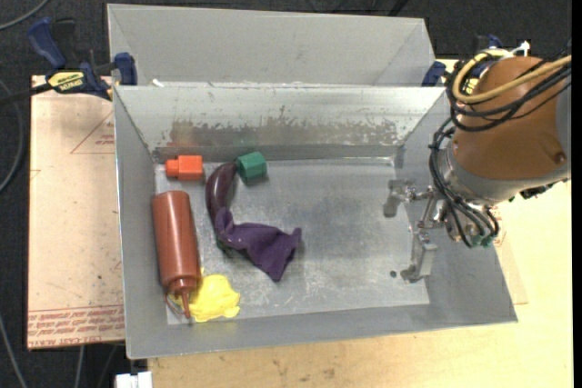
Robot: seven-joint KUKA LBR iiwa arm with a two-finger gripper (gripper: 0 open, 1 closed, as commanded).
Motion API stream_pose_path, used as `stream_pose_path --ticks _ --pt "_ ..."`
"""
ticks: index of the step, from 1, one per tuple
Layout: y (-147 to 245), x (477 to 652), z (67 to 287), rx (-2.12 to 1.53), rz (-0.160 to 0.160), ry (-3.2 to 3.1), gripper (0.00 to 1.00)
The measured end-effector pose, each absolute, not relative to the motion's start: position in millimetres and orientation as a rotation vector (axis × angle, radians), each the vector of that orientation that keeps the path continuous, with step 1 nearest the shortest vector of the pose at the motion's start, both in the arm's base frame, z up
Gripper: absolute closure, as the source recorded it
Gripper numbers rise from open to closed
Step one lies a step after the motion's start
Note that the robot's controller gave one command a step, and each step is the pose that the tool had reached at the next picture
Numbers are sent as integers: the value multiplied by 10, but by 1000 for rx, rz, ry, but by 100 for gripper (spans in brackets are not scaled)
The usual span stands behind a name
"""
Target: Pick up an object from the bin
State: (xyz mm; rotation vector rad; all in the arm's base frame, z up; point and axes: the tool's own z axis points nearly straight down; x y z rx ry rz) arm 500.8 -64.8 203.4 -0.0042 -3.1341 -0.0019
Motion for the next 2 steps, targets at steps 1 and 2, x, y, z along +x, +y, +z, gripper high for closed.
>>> stream_pose_path --ticks 1,2 --pt "-646 5024 2076 0 0 -3142 0" --pt "-376 5144 1786 72 3 -3146 0"
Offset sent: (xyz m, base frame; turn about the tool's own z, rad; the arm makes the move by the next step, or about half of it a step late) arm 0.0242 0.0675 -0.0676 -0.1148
